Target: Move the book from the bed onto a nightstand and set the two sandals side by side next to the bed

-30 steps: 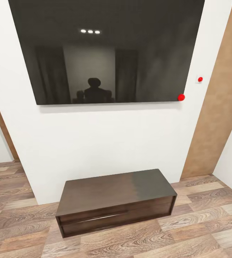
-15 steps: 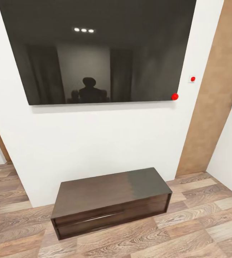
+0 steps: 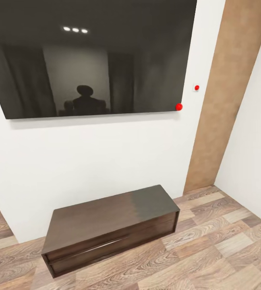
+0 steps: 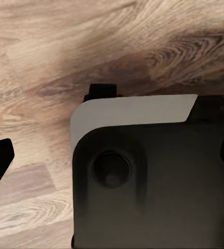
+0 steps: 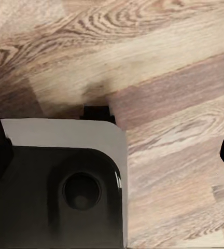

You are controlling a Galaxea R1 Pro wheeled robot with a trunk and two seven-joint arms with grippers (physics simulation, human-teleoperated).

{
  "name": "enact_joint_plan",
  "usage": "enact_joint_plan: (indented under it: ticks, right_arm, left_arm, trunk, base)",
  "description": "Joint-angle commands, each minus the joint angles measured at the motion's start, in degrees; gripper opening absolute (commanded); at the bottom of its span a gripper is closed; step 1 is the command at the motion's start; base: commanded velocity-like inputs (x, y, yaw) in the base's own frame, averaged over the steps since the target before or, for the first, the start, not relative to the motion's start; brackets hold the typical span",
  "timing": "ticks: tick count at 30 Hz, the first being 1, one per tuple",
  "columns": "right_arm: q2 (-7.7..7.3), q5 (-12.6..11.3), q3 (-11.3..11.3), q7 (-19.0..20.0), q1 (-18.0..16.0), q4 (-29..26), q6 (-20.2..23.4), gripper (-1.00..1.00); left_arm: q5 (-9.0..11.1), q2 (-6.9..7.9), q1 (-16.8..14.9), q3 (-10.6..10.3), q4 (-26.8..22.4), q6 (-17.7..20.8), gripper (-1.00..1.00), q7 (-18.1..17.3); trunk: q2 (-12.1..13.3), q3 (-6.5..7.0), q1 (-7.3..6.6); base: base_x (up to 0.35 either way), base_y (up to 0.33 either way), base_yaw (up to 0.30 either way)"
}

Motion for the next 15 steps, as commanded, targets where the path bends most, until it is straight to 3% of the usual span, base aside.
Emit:
enact_joint_plan:
  ticks: [1, 7, 15]
  right_arm:
    - [-0.57, -0.2, -0.1, 0.0, -0.1, -2.3, 0.1, 1.0]
    - [-2.49, -0.4, -0.2, 0.0, -0.4, -8.5, 2.2, 1.0]
    - [-3.56, -0.5, -0.5, 0.0, -0.1, -21.4, 10.0, 1.0]
  left_arm:
    - [0.2, -0.59, -1.4, 0.0, 0.0, 0.8, 1.0, -0.1]
    - [0.3, -2.32, -4.6, 0.0, 0.0, 2.2, 1.0, -0.1]
    - [0.4, -5.52, -9.9, 0.0, 0.0, 3.4, 1.0, 0.0]
  trunk:
    - [0.0, -0.09, -0.01]
    - [0.0, -0.3, -0.01]
    - [0.0, -0.59, -0.01]
  base:
    - [0.0, 0.0, -0.238]
    - [0.0, 0.0, -0.238]
    - [0.0, 0.0, -0.239]
